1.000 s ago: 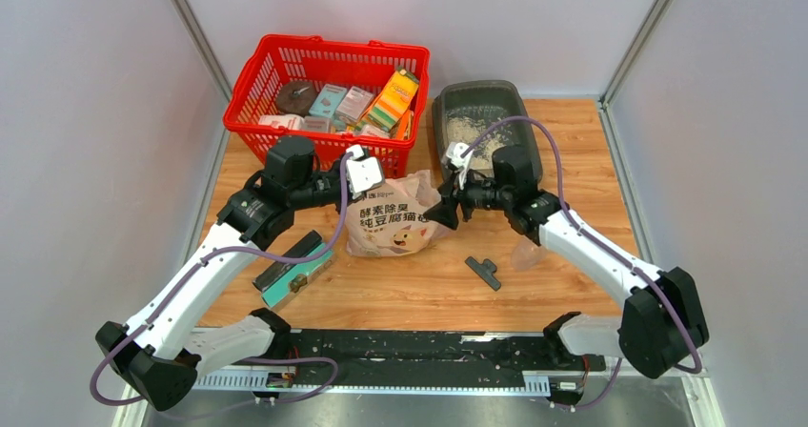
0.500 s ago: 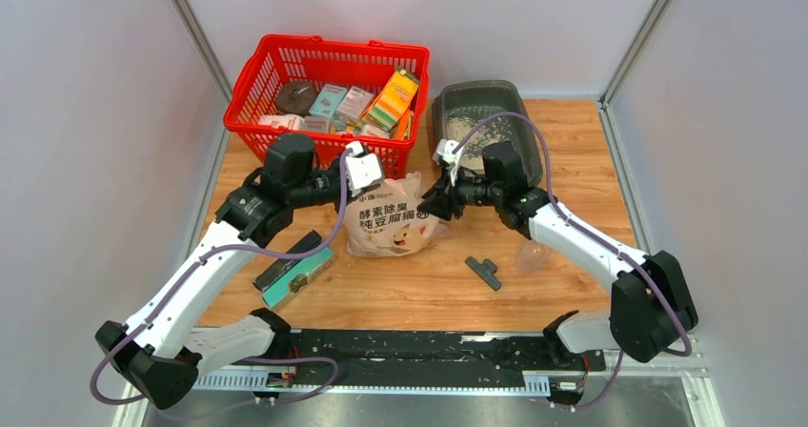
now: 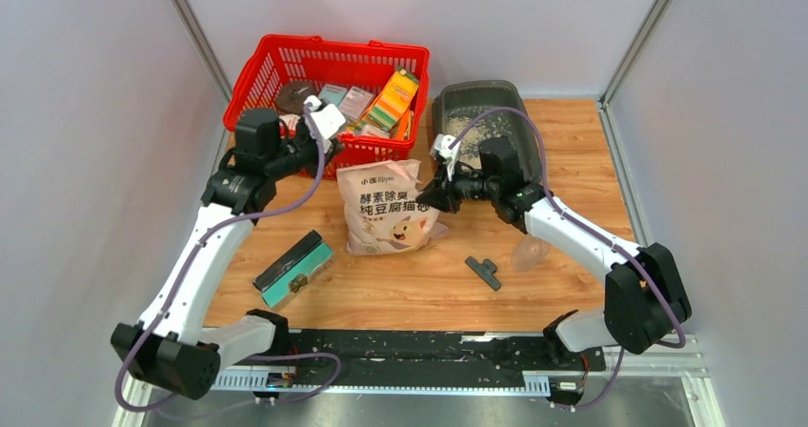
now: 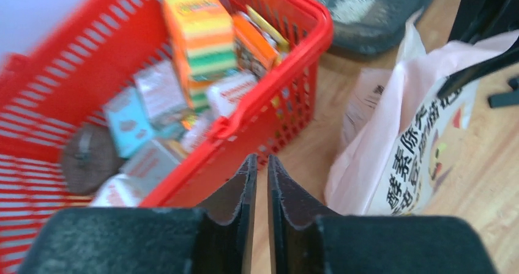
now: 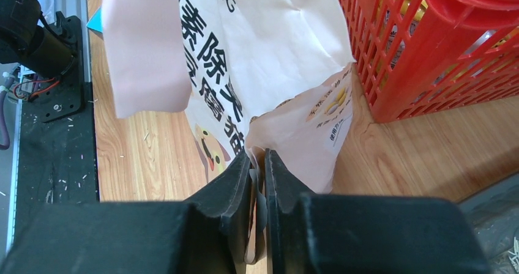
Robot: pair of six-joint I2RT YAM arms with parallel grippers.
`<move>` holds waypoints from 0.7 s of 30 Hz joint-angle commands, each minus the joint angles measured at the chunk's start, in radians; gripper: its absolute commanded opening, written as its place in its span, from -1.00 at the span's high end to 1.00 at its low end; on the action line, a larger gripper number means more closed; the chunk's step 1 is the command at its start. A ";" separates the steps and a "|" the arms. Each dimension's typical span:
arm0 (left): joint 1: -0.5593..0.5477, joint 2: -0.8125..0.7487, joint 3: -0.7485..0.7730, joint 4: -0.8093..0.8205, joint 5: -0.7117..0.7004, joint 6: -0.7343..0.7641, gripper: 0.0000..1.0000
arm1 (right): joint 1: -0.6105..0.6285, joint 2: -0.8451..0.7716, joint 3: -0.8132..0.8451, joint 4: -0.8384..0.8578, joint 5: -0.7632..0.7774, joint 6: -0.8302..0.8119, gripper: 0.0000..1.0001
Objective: Fill the litter box with clean litter
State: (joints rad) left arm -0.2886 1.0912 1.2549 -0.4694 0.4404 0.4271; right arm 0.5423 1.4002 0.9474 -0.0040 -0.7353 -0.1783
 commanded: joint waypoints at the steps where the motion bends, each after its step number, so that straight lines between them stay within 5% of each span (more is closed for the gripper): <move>1: 0.006 0.096 -0.048 0.037 0.116 0.021 0.72 | 0.004 0.002 0.051 0.009 -0.016 -0.041 0.73; 14: 0.009 0.252 -0.060 0.019 0.195 0.249 0.85 | 0.004 -0.007 0.057 -0.048 -0.006 -0.041 0.87; 17: 0.012 0.301 -0.025 -0.106 0.300 0.428 0.83 | 0.004 -0.015 0.071 -0.082 -0.004 -0.052 0.92; 21: 0.019 0.343 -0.014 -0.144 0.385 0.446 0.81 | 0.004 -0.073 0.051 -0.105 -0.012 -0.066 0.99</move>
State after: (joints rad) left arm -0.2779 1.3888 1.2163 -0.5209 0.6918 0.7444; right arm 0.5423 1.4010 0.9733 -0.0780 -0.7345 -0.2161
